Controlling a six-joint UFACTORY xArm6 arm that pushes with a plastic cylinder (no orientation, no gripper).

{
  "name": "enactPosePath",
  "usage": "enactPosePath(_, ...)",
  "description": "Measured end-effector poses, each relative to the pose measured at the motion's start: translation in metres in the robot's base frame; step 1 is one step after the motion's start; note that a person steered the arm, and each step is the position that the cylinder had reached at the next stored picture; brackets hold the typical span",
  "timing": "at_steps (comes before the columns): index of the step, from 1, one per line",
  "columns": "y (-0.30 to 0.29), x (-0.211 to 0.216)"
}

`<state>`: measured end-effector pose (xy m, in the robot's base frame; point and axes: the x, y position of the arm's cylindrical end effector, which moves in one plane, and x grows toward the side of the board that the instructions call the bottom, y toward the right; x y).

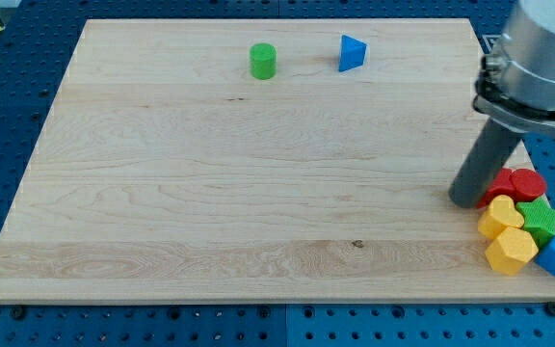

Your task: Push the green circle towards the red star

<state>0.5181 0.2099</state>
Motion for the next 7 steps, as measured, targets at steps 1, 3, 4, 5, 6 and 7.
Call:
enactPosePath(1,0.009,0.0)
enactPosePath(3,-0.098,-0.013)
enactPosePath(4,-0.198,-0.06)
enactPosePath(5,-0.238,-0.083)
enactPosePath(6,-0.238,-0.083)
enactPosePath(7,-0.259,-0.089)
